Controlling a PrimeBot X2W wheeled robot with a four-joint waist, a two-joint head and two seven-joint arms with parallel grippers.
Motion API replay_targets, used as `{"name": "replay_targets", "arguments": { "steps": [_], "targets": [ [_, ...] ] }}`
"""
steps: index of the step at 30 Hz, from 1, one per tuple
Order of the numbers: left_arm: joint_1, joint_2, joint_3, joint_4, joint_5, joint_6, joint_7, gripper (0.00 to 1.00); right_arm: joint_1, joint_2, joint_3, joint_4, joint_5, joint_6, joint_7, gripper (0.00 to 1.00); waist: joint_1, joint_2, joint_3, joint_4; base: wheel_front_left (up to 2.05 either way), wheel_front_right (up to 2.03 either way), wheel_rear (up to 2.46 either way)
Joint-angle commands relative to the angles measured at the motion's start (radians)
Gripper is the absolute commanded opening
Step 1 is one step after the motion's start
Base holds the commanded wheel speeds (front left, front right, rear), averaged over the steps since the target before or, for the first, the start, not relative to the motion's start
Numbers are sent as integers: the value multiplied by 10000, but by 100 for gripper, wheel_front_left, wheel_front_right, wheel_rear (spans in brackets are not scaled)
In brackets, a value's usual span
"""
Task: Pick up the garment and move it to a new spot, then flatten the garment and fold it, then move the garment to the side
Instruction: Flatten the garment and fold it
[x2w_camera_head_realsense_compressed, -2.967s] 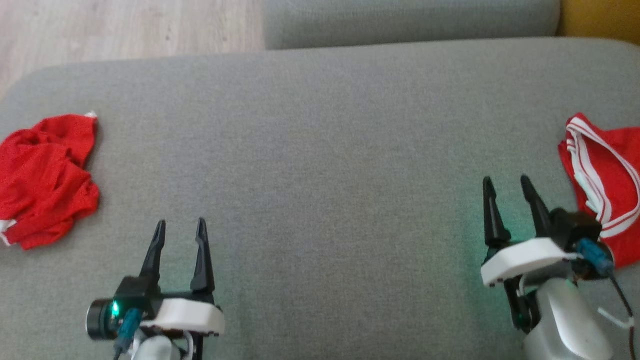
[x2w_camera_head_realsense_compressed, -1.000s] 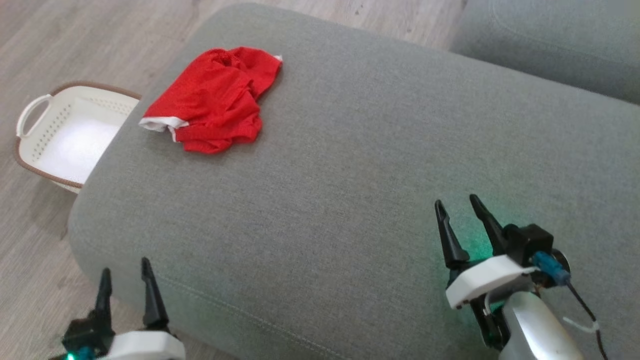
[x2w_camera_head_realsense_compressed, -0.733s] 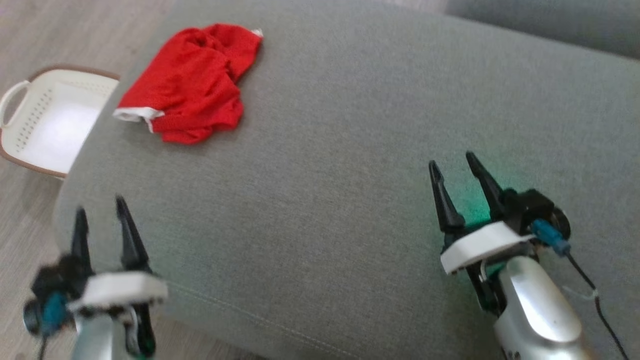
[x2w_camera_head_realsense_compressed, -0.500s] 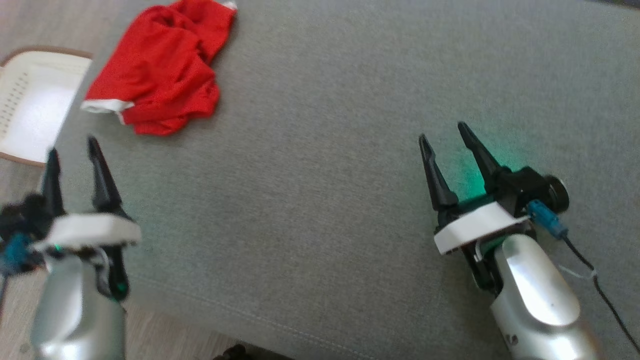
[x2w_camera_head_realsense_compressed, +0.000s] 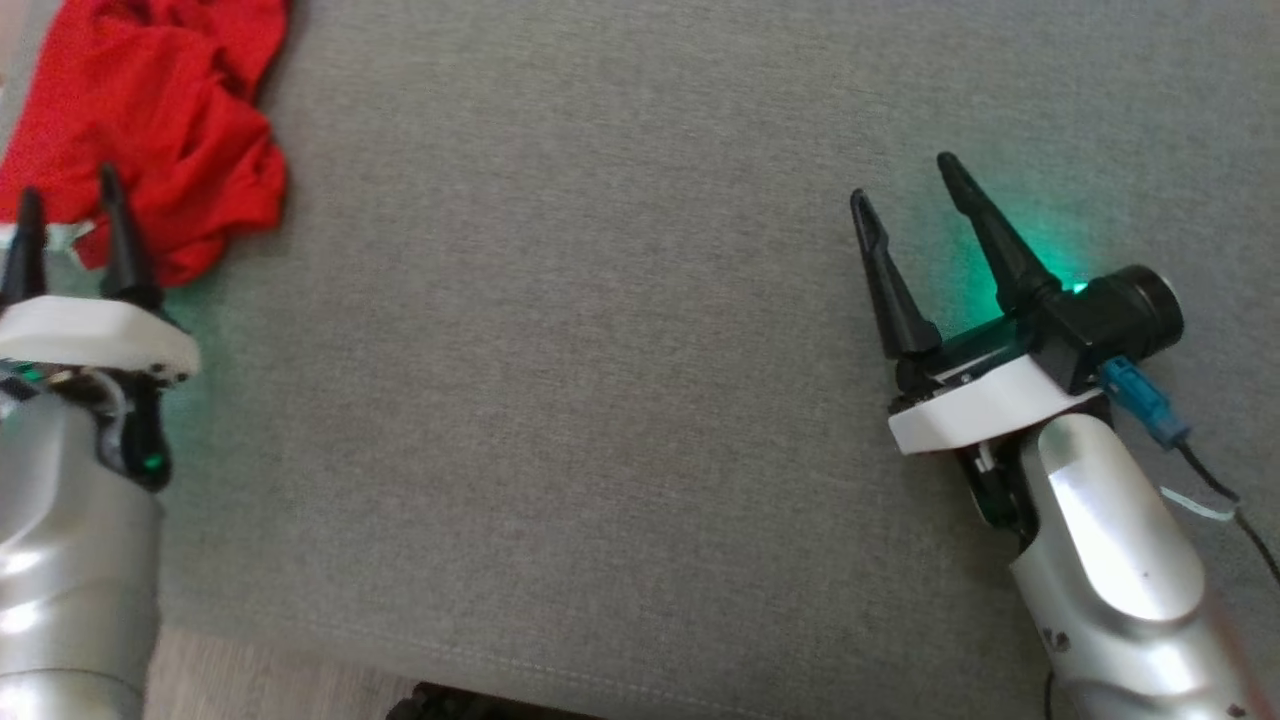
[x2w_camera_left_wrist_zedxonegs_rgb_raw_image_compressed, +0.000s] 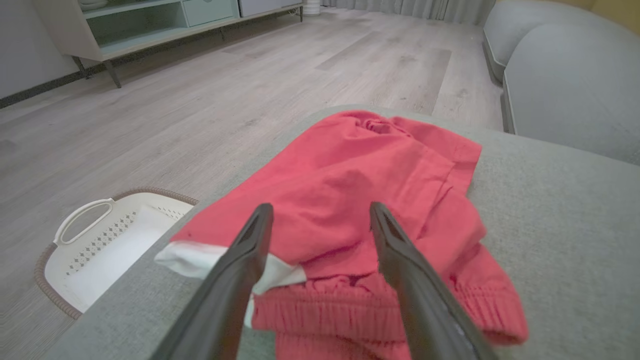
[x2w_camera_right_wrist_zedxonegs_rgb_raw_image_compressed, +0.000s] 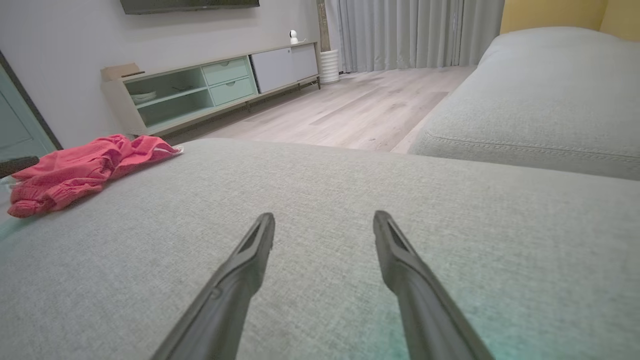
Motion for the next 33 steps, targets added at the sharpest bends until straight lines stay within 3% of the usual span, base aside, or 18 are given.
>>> {"name": "replay_targets", "arguments": {
  "steps": [1, 5, 9, 10, 11, 16, 23, 29, 33],
  "targets": [
    [-196, 819, 198, -35, -76, 20, -20, 100, -6, 6, 167, -278, -78, 35, 41, 100, -2, 0, 190, -206, 0, 0, 0],
    [-487, 1020, 43, 879, -238, 19, 272, 100, -47, -60, 104, -539, -56, 35, 123, 100, -2, 0, 363, -402, 0, 0, 0],
    [-799, 805, -259, 1738, -441, 19, 722, 100, -43, -76, -20, -675, -53, 35, 176, 100, -2, 0, 476, -480, 0, 0, 0],
    [-846, 802, -328, 1845, -473, 19, 765, 60, -39, -69, -28, -667, -51, 35, 175, 100, -2, 0, 465, -493, 0, 0, 0],
    [-885, 811, -365, 1917, -527, 19, 740, 0, -37, -59, -36, -646, -43, 35, 171, 100, -2, 0, 441, -509, 0, 0, 0],
    [-1182, 1234, -690, 1717, -348, 18, -89, 0, -7, 76, -141, -447, 32, 35, 99, 100, -2, 0, 114, -601, 0, 0, 0],
    [-1868, 1602, -1598, -219, -125, 18, -489, 0, 193, 430, -434, 115, 280, 35, -68, 100, -2, 0, -796, -887, 0, 0, 0],
    [-2162, 1409, -2187, -1741, -125, 18, -501, 0, 427, 650, -533, 328, 536, 35, -107, 100, -2, 0, -1477, -1479, 0, 0, 0],
    [-2124, 900, -2799, -2820, -263, 18, -500, 0, 645, 718, -606, 211, 702, 35, -111, 100, -2, 0, -1845, -2128, 0, 0, 0]
  ]
}}
